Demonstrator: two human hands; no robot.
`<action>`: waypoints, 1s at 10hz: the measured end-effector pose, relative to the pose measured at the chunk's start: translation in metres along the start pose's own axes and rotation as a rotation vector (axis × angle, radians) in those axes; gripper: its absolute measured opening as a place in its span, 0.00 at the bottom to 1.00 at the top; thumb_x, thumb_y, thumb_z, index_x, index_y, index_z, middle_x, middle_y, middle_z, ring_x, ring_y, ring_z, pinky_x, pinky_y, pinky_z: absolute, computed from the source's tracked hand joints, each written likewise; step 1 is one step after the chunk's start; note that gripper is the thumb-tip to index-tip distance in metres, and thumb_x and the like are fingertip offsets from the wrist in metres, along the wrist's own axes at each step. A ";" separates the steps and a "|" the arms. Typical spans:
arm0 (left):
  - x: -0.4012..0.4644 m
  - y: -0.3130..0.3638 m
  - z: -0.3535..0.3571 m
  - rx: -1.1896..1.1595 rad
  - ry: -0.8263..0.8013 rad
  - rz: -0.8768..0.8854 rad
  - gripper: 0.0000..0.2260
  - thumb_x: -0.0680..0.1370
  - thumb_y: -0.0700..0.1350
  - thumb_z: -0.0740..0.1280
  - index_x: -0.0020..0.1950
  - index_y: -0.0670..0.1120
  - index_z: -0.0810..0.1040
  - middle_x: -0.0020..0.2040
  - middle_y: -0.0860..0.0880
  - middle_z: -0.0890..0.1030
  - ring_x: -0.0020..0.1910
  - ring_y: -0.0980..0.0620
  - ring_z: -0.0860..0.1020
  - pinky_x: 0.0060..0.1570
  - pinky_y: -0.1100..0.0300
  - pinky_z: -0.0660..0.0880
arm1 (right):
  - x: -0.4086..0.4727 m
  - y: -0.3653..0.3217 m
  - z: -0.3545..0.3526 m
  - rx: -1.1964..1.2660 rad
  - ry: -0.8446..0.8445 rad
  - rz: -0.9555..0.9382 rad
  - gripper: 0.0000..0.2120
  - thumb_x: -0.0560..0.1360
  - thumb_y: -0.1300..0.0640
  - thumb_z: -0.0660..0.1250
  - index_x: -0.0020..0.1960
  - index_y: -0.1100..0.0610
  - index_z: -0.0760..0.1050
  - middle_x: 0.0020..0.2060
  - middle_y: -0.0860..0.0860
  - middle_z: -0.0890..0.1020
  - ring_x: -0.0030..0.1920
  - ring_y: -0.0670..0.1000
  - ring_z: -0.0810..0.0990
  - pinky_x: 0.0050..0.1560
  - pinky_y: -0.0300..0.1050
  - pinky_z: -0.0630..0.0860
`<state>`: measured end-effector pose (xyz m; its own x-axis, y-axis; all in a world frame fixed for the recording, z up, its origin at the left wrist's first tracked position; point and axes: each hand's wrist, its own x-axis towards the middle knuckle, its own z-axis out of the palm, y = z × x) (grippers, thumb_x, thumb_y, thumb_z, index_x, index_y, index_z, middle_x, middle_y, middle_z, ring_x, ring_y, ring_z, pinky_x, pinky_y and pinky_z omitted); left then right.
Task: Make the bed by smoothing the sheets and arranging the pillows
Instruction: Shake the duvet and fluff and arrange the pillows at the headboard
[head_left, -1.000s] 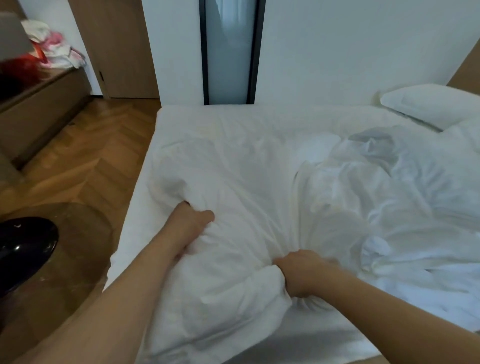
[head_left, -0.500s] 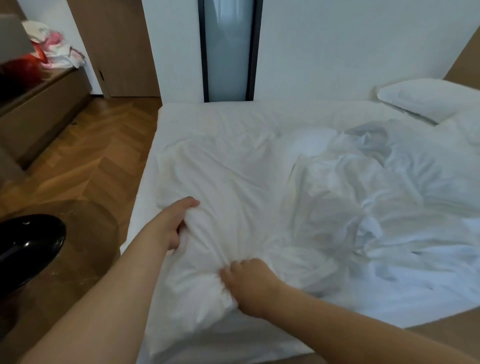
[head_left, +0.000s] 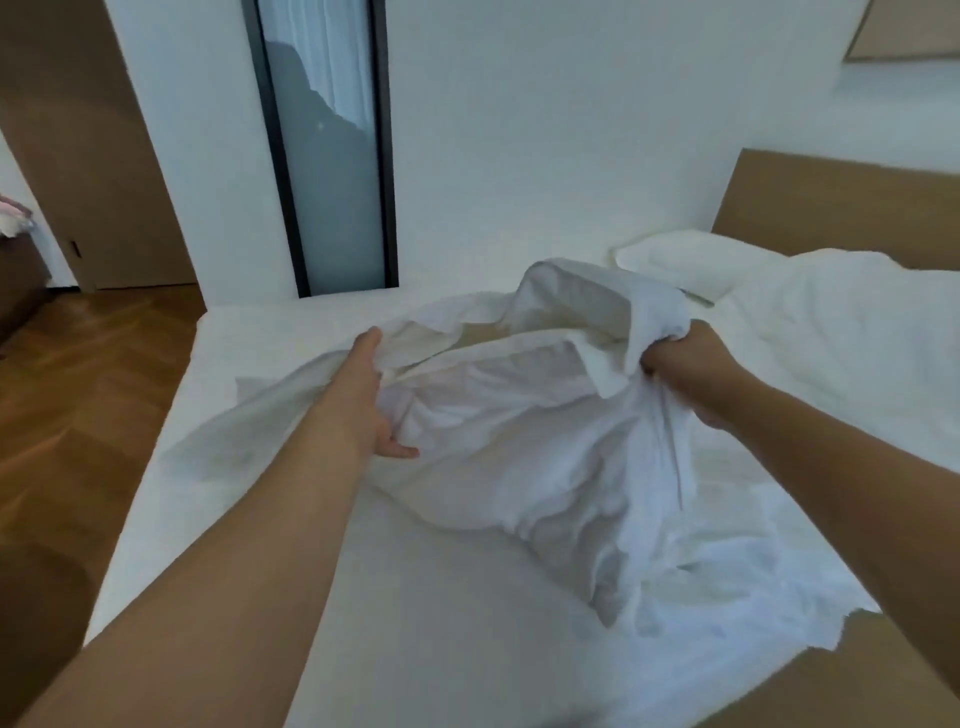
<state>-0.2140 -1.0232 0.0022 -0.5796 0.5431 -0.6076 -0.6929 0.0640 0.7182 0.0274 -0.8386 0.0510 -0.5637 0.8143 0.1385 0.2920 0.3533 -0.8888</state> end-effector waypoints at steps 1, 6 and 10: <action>0.051 0.025 0.034 -0.036 0.048 0.045 0.25 0.68 0.65 0.68 0.57 0.49 0.76 0.54 0.47 0.80 0.55 0.43 0.77 0.57 0.40 0.73 | 0.043 0.006 -0.002 -0.070 -0.055 -0.047 0.09 0.60 0.55 0.64 0.39 0.55 0.77 0.34 0.50 0.79 0.35 0.48 0.75 0.36 0.44 0.72; -0.169 0.332 0.362 -0.137 0.264 0.295 0.11 0.78 0.40 0.61 0.59 0.42 0.74 0.39 0.49 0.72 0.35 0.52 0.71 0.30 0.60 0.69 | 0.219 -0.332 -0.296 -0.866 -0.791 0.549 0.27 0.74 0.57 0.68 0.71 0.46 0.67 0.70 0.49 0.70 0.69 0.53 0.68 0.70 0.48 0.65; -0.312 0.387 0.519 0.118 -0.062 0.183 0.17 0.71 0.33 0.61 0.58 0.41 0.76 0.36 0.46 0.71 0.30 0.49 0.71 0.29 0.63 0.70 | 0.156 -0.410 -0.317 -0.825 -0.051 0.287 0.31 0.73 0.54 0.65 0.71 0.63 0.60 0.63 0.58 0.73 0.61 0.59 0.75 0.59 0.51 0.72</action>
<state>-0.0785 -0.7337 0.6456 -0.6611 0.6046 -0.4443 -0.5218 0.0551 0.8513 0.0646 -0.7101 0.5757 -0.4105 0.9084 -0.0795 0.8829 0.3742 -0.2836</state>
